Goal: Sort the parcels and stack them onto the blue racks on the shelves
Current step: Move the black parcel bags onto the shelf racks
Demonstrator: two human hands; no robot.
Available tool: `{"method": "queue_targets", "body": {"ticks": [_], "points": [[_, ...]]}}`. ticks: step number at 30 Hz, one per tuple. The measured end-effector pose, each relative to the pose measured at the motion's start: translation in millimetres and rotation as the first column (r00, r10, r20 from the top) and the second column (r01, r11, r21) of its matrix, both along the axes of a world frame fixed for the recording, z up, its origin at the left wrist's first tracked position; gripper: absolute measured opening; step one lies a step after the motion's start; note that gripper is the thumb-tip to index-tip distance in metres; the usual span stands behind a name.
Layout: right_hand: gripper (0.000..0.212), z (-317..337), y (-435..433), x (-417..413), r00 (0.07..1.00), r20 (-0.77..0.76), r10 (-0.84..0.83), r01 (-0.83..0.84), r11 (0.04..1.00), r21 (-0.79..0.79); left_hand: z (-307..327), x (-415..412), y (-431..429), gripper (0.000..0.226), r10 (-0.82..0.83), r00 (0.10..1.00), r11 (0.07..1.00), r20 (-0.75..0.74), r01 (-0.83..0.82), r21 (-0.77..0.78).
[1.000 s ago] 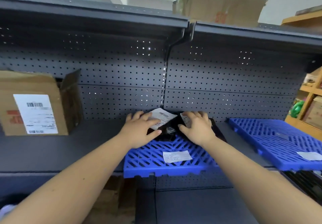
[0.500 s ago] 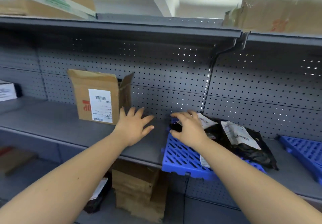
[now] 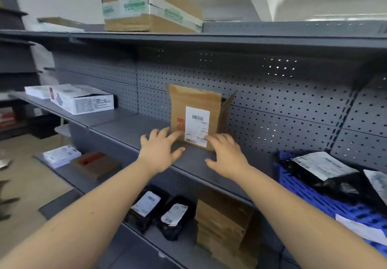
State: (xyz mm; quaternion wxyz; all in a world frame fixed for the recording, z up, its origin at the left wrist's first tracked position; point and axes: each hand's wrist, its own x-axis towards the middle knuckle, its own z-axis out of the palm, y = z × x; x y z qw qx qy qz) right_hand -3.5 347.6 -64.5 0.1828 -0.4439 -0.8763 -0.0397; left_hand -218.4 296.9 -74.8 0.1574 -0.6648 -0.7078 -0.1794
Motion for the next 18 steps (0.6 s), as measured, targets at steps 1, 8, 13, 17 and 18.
{"method": "queue_targets", "body": {"ticks": [1,8,13,17,18], "points": [[0.066,-1.3,-1.1,-18.1,0.999,0.025,0.036,-0.036,0.999,0.007,-1.4,-15.2,-6.4,0.055,0.016,0.999,1.000,-0.047,-0.016,0.003],[0.064,-12.1,-12.7,-132.3,0.976,0.059,0.210,-0.209,0.978,-0.018,-7.7,-129.6,-53.0,0.056,0.151,0.974,0.988,-0.170,-0.153,0.001],[0.061,-18.5,-28.7,-215.1,0.955,0.059,0.289,-0.289,0.957,-0.011,-18.3,-207.1,-89.0,0.059,0.268,0.949,0.962,-0.164,-0.274,-0.010],[0.061,-25.4,-42.7,-277.0,0.938,0.031,0.345,-0.344,0.938,-0.036,-26.1,-259.0,-113.1,0.059,0.338,0.933,0.940,-0.125,-0.341,-0.010],[0.061,-28.9,-45.5,-290.6,0.935,0.031,0.353,-0.351,0.935,-0.045,-28.6,-271.3,-117.4,0.059,0.346,0.931,0.937,-0.117,-0.350,-0.012]]}}
